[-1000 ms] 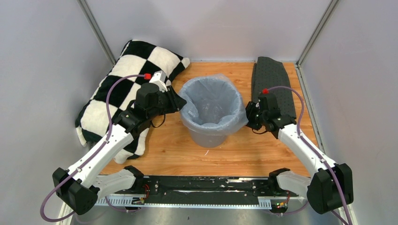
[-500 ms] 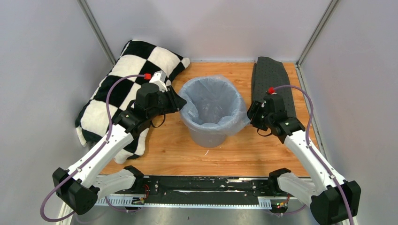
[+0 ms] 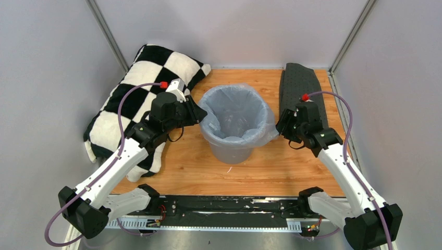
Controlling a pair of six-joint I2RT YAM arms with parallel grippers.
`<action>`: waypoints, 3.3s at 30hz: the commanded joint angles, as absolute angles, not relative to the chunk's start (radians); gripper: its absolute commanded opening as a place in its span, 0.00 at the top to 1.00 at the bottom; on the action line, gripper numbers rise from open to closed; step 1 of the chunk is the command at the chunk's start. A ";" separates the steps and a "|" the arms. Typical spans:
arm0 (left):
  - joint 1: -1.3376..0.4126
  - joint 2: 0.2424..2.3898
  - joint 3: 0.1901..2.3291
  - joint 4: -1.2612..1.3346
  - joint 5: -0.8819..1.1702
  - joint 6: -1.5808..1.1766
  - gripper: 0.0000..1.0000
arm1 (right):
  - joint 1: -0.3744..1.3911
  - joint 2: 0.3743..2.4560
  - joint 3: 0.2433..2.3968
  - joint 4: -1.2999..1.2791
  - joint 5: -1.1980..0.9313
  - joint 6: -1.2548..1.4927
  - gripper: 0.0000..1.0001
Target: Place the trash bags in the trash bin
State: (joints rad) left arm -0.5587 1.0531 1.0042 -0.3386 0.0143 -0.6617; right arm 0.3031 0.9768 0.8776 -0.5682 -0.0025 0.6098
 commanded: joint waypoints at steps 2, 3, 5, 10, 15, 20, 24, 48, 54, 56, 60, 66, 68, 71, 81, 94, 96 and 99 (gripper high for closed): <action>-0.566 1.059 1.022 -0.384 0.014 -0.643 0.67 | 0.262 0.967 0.927 -0.598 -0.068 0.635 0.35; -0.566 1.059 1.020 -0.384 0.014 -0.643 0.67 | 0.252 0.967 0.930 -0.597 -0.078 0.641 0.35; -0.566 1.060 1.022 -0.382 0.015 -0.644 0.67 | 0.225 0.956 0.931 -0.600 -0.080 0.645 0.36; -0.566 1.060 1.023 -0.382 0.018 -0.644 0.67 | 0.201 0.950 0.972 -0.694 0.052 0.573 0.42; -0.566 1.058 1.021 -0.386 0.016 -0.638 0.67 | 0.243 0.967 1.015 -0.771 0.140 0.486 0.54; -0.566 1.060 1.020 -0.384 0.018 -0.640 0.67 | 0.437 1.014 1.024 -0.800 0.314 0.547 0.54; -0.566 1.063 1.017 -0.379 0.022 -0.640 0.67 | 0.503 1.080 0.997 -0.722 0.280 0.588 0.54; -0.572 1.066 1.000 -0.367 0.006 -0.654 0.67 | 0.591 1.039 1.011 -0.665 0.308 0.587 0.44; -0.572 1.069 1.008 -0.369 0.012 -0.652 0.67 | 0.554 1.035 1.004 -0.701 0.308 0.571 0.41; -0.571 1.069 1.017 -0.372 0.012 -0.650 0.67 | 0.533 1.029 0.998 -0.712 0.305 0.563 0.41; -0.572 1.074 1.045 -0.379 0.016 -0.645 0.67 | 0.508 1.003 0.984 -0.725 0.286 0.544 0.41; -0.573 1.097 1.090 -0.379 0.037 -0.645 0.65 | 0.508 0.964 0.987 -0.752 0.255 0.526 0.38; -0.577 1.103 1.102 -0.378 0.041 -0.643 0.64 | 0.507 0.956 0.989 -0.768 0.245 0.524 0.38; -0.580 1.105 1.117 -0.376 0.047 -0.643 0.61 | 0.508 0.942 0.990 -0.810 0.256 0.517 0.36; -0.581 1.087 1.158 -0.410 0.012 -0.619 0.52 | 0.507 0.849 1.050 -0.934 0.316 0.504 0.23; -0.581 0.947 1.155 -0.523 -0.086 -0.518 0.06 | 0.507 0.809 1.243 -0.976 0.285 0.446 0.07; -0.581 0.932 1.165 -0.555 -0.081 -0.492 0.00 | 0.508 0.805 1.275 -0.974 0.278 0.436 0.06; -0.581 0.905 1.165 -0.582 -0.067 -0.463 0.00 | 0.507 0.799 1.314 -0.962 0.258 0.424 0.05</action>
State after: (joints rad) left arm -0.5739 0.9360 1.1397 -0.5125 -0.0643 -0.5312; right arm 0.5194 0.8135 1.2591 -0.9470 0.2848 0.4622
